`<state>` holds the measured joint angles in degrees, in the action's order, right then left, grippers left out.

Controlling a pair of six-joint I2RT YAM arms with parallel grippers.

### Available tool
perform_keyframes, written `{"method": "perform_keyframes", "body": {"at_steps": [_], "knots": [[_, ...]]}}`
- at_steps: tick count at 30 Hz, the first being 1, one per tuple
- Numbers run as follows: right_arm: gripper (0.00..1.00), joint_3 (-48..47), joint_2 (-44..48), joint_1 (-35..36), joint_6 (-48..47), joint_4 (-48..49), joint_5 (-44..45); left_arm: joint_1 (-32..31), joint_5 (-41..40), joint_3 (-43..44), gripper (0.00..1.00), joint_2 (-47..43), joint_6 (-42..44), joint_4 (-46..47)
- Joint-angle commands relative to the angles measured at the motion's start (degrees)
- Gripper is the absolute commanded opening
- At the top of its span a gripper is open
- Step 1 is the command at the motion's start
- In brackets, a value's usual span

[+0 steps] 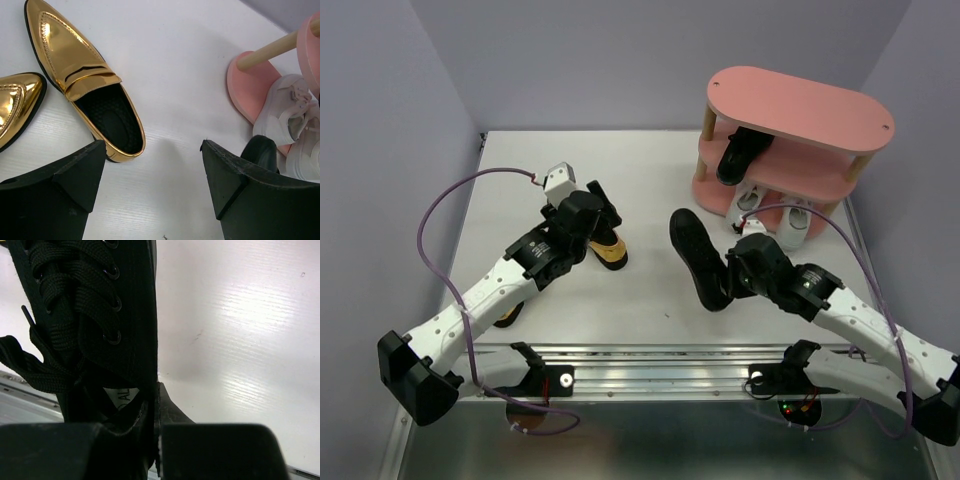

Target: Place and organize the shoes onto the shoe shelf

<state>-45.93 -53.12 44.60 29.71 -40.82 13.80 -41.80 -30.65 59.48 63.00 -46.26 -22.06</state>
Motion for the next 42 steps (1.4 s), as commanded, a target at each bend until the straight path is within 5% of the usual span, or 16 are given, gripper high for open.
{"method": "perform_keyframes", "body": {"at_steps": [1, 8, 13, 22, 42], "knots": [[0.01, -4.2, 4.9, 0.0, -1.3, 1.5, -2.5, 0.5, -2.3, 2.9, 0.88, 0.2, 2.4, 1.7], [0.01, -10.5, 5.8, 0.0, -3.4, -0.3, -2.0, 0.7, -0.7, 2.0, 0.88, 0.2, 2.3, 3.3], [0.01, -15.2, 9.9, 0.0, 5.0, -5.0, 20.2, 0.8, -0.3, 2.2, 0.88, 0.4, 2.6, 3.3], [0.01, -22.6, 5.5, 0.0, 26.6, -28.7, 41.6, 0.8, 0.9, 1.7, 0.87, 1.1, 3.9, 4.4], [0.01, -26.8, -4.9, 0.0, 28.5, -31.2, 48.2, 1.7, 4.6, 2.6, 0.87, 3.8, 4.9, 5.7]]}}
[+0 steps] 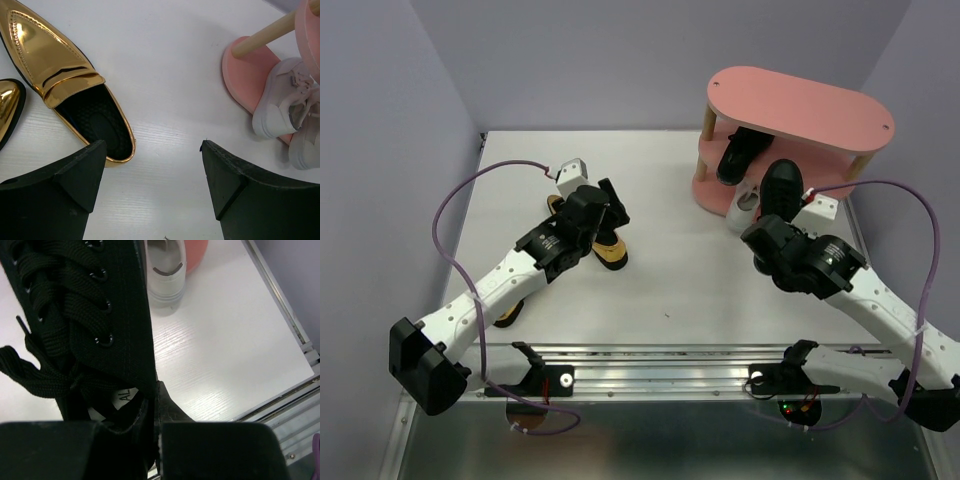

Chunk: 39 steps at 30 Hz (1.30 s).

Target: Place and organize the shoes onto the shoe shelf

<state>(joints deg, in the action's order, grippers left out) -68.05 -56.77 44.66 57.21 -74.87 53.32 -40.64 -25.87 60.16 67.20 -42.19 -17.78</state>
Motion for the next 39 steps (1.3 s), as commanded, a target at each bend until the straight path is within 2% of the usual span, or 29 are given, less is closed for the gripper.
{"method": "perform_keyframes", "body": {"at_steps": [1, 4, 9, 15, 22, 29, 39], "knots": [[0.01, -4.9, -1.5, 0.0, 0.4, 3.4, 9.0, 0.7, -0.1, 1.8, 0.87, -0.4, 0.7, 1.7], [0.01, -4.9, -2.4, -0.8, -1.9, 5.9, 9.1, 1.1, 0.4, 1.9, 0.87, -0.3, 1.0, 2.7], [0.01, -4.2, -3.7, -6.6, -7.5, 10.0, 9.3, 1.3, 1.0, 2.0, 0.87, 0.7, 2.8, 3.9], [0.01, -0.2, -2.7, -17.7, -20.0, 23.4, 1.4, 1.8, 1.4, 2.1, 0.87, 2.5, 3.6, 2.5], [0.01, -1.0, -6.1, -23.6, -28.5, 30.6, -2.5, 2.1, 1.4, 1.1, 0.87, 1.7, 3.1, 2.9], [0.01, -3.7, -11.9, -33.2, -33.3, 37.2, -8.6, 2.7, 3.3, 0.0, 0.87, 1.4, 3.3, 2.8], [0.01, -8.2, -17.8, -37.3, -34.7, 42.8, -12.9, 3.0, 3.4, -1.0, 0.87, -0.4, 3.3, 1.4]]}}
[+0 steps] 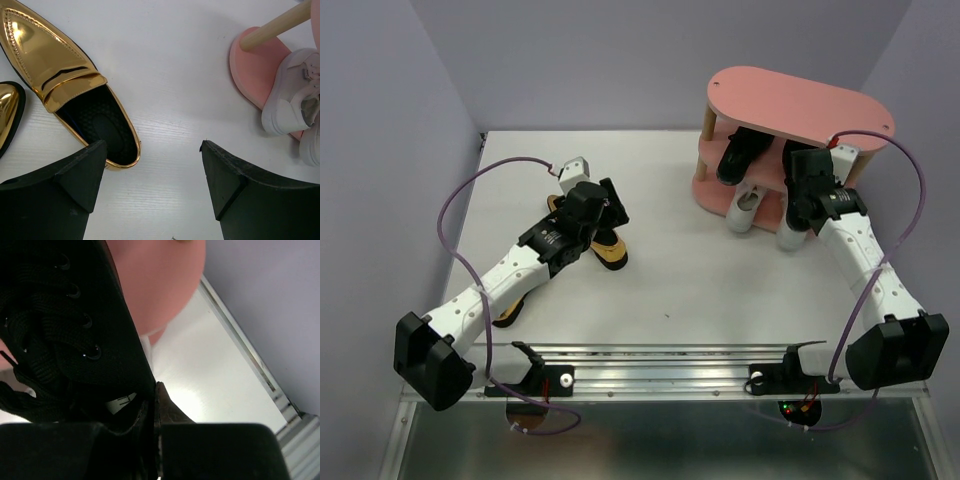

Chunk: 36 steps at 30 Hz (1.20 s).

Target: Place and organize the shoes onto the shoe shelf

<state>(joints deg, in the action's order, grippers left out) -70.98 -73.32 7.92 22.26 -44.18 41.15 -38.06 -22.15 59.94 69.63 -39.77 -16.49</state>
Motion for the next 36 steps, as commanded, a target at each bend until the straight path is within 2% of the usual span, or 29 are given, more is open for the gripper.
{"method": "perform_keyframes", "body": {"at_steps": [1, 21, 25, 26, 28, 29, 36], "knots": [[0.01, -5.9, -1.5, -1.1, 0.2, 12.6, -0.7, 0.4, -0.3, -0.9, 0.87, -3.0, 0.8, 0.1], [0.03, -11.8, -8.2, -2.1, 5.6, 16.3, -2.2, 0.4, 0.2, -2.6, 0.87, -3.8, 0.2, -0.4], [0.31, -11.5, -7.6, -2.1, 6.1, 16.4, -3.1, 0.4, 0.5, -2.4, 0.87, -3.1, 0.2, -0.9], [0.44, -11.6, -7.3, -2.1, 6.0, 16.3, -4.0, 0.4, 0.7, -2.5, 0.87, -2.9, 0.2, -0.8], [0.50, -11.5, -6.5, -2.1, 5.9, 16.4, -5.3, 0.4, 0.7, -2.3, 0.87, -2.8, 0.2, -0.8], [0.58, -11.3, -5.5, -2.1, 5.8, 16.4, -6.2, 0.4, 0.7, -2.3, 0.87, -2.7, 0.3, -0.7], [0.69, -8.0, 0.9, -2.1, 4.4, 16.1, -11.7, 0.4, -1.0, -1.2, 0.87, -2.0, 0.7, -1.8]]}}
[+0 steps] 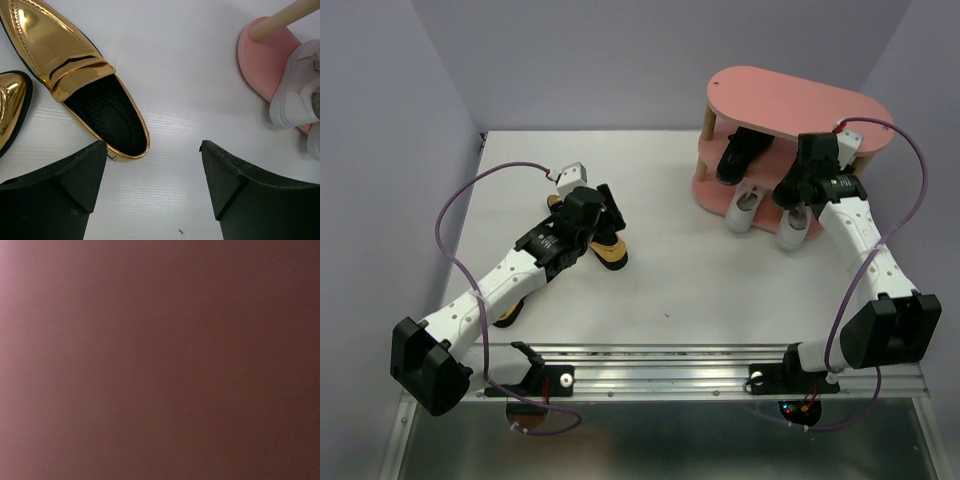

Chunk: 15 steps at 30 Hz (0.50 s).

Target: Place and organize the shoes onto the shoe shelf

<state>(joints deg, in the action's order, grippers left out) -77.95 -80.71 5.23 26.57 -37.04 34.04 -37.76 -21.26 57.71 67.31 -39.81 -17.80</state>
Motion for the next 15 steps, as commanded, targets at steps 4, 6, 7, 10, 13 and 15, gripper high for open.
{"method": "perform_keyframes", "body": {"at_steps": [4, 6, 7, 10, 13, 15], "knots": [[0.80, 1.1, 13.5, 0.6, -1.8, 7.4, -9.7, 0.2, -5.1, 1.5, 0.87, 0.4, 0.1, -2.4], [0.89, 2.2, 16.3, 0.6, -3.1, 6.4, -11.9, 0.2, -6.7, 1.6, 0.87, 0.5, -0.1, -3.5], [0.91, 2.5, 17.8, 0.6, -3.4, 5.9, -12.0, 0.3, -7.0, 1.6, 0.87, 0.6, -0.1, -3.7], [0.92, 2.9, 19.2, 0.6, -5.4, 5.7, -11.6, 0.4, -6.3, 1.6, 0.87, 1.1, 0.0, -3.1], [0.89, 2.2, 18.6, 0.6, -5.7, 5.0, -10.4, 0.5, -4.4, 1.8, 0.87, 2.3, 0.1, -2.6], [0.88, 2.4, 17.8, 0.6, -5.3, 5.0, -10.3, 0.4, -4.0, 2.1, 0.87, 2.8, 0.1, -2.8]]}}
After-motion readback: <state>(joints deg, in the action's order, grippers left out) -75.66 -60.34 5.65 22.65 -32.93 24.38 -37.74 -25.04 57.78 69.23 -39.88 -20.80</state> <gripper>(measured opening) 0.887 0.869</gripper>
